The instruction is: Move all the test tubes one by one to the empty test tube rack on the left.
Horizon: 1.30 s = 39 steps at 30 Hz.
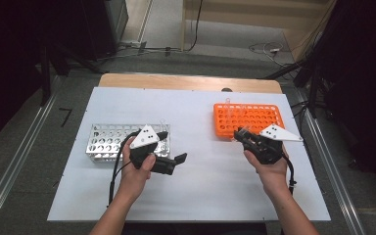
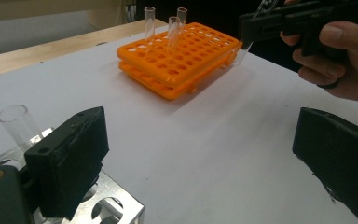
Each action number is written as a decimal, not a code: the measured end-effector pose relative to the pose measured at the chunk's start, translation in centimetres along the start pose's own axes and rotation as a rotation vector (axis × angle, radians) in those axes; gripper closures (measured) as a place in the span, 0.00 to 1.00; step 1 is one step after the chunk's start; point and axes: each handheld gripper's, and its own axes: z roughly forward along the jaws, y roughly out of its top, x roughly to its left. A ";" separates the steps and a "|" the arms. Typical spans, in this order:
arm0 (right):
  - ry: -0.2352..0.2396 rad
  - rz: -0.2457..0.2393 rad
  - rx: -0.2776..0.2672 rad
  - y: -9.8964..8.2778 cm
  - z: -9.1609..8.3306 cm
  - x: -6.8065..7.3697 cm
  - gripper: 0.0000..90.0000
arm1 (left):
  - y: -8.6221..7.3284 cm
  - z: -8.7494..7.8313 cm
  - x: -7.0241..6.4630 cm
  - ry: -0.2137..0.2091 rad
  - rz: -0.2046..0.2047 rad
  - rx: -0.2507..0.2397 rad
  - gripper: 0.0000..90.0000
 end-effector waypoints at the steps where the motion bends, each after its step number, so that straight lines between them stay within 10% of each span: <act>1: 0.000 0.000 0.000 0.0 0.0 0.0 0.82 | 0.0 0.0 0.0 0.000 0.000 0.000 0.04; 14: 0.069 -0.066 0.032 -0.5 0.9 3.2 0.82 | 0.3 -0.1 -0.7 -0.027 -0.053 0.038 0.08; 39: 0.096 -0.239 0.118 -1.1 2.9 8.4 0.82 | 0.7 0.5 -2.3 -0.021 -0.031 0.053 0.55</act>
